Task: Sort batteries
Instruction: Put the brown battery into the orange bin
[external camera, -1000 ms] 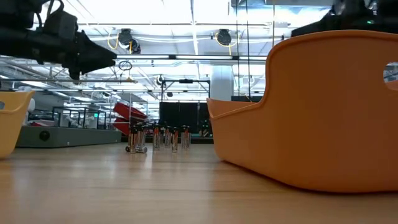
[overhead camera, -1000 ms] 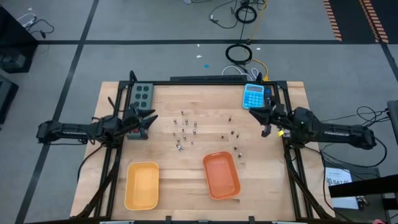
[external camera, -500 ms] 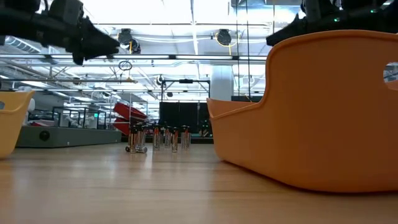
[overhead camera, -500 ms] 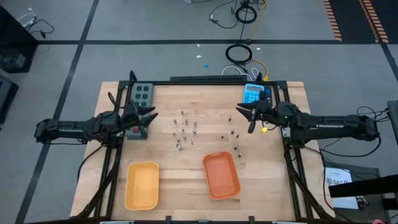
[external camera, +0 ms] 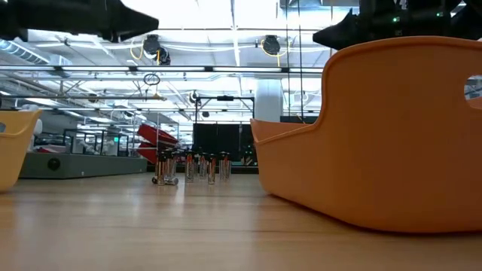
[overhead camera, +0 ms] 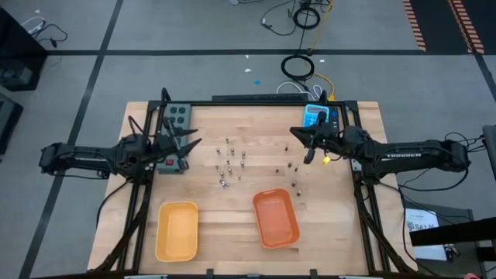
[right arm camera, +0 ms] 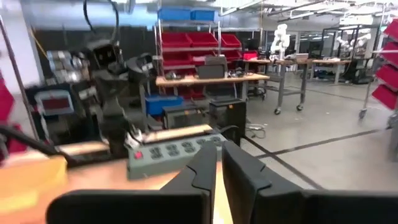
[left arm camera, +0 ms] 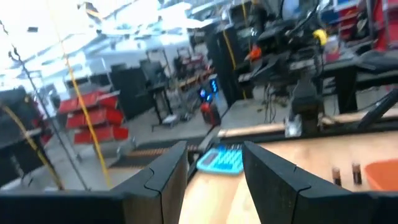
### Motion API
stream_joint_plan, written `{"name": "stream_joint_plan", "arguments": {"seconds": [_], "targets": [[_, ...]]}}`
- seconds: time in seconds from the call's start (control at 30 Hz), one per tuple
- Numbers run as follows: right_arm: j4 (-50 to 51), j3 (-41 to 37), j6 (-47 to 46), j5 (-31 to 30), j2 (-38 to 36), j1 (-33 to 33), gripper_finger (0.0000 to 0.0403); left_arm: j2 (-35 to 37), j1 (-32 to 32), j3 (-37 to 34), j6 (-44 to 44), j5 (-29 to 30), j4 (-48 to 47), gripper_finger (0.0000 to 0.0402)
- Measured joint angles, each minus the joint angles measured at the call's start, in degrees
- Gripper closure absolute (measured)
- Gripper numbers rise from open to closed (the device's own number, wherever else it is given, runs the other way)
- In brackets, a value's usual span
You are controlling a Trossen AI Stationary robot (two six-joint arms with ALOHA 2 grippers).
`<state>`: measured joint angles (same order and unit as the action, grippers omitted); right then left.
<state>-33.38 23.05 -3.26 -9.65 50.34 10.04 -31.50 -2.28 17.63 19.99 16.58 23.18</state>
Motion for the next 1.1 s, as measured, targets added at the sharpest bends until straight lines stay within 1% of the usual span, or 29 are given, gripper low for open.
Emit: {"name": "stream_joint_plan", "arguments": {"seconds": [0.1, 0.17, 0.27, 0.37, 0.53, 0.63, 0.73, 0.8, 0.87, 0.93, 1.03, 1.1], "targets": [[-0.2, 0.0, -0.4, 2.3, 0.4, 0.0, 0.0391, -1.5, 0.0, 0.0, -2.7, 0.0, 4.6, 0.0238], [-0.1, 0.0, -0.4, 2.6, 0.7, 0.0, 0.0390, -2.3, 0.0, 0.0, -4.7, 0.5, 6.9, 0.0238], [0.1, 0.0, -0.2, 2.5, 1.4, 0.0, 0.0388, -3.3, 0.0, 0.9, -6.7, 2.8, 6.9, 0.0238], [3.9, 2.3, 0.2, 2.4, 2.5, 0.0, 0.0388, -5.1, 0.0, 4.3, -8.8, 3.2, 1.1, 0.0238], [13.4, 10.4, 5.0, 1.8, 6.8, 0.0, 0.0387, -10.3, 0.0, 12.2, -10.7, 3.7, -10.6, 0.0238], [16.9, 14.6, 8.6, 1.8, 9.8, 0.0, 0.0387, -13.1, 0.0, 14.6, -10.7, 5.5, -13.6, 0.0238], [20.2, 17.5, 10.5, 1.7, 12.6, 0.0, 0.0383, -15.2, 0.0, 15.0, -10.7, 7.4, -15.5, 0.0238], [24.5, 19.6, 11.4, 0.9, 14.4, 0.0, 0.0371, -16.2, 0.0, 15.0, -11.7, 9.2, -17.2, 0.0238], [30.4, 21.9, 12.4, -1.9, 16.2, 0.0, 0.0352, -17.0, 0.0, 15.0, -13.5, 10.6, -19.8, 0.0238], [36.0, 24.1, 12.9, -4.0, 18.1, 0.0, 0.0328, -17.5, 0.0, 15.0, -15.2, 10.7, -22.9, 0.0238], [42.0, 27.4, 13.2, -3.9, 21.3, 0.5, 0.0294, -18.0, 0.4, 14.9, -18.1, 10.7, -26.6, 0.0238], [46.0, 29.7, 13.2, -3.8, 23.6, 1.1, 0.0277, -18.1, 0.9, 14.2, -18.6, 10.7, -26.5, 0.0238]]}}
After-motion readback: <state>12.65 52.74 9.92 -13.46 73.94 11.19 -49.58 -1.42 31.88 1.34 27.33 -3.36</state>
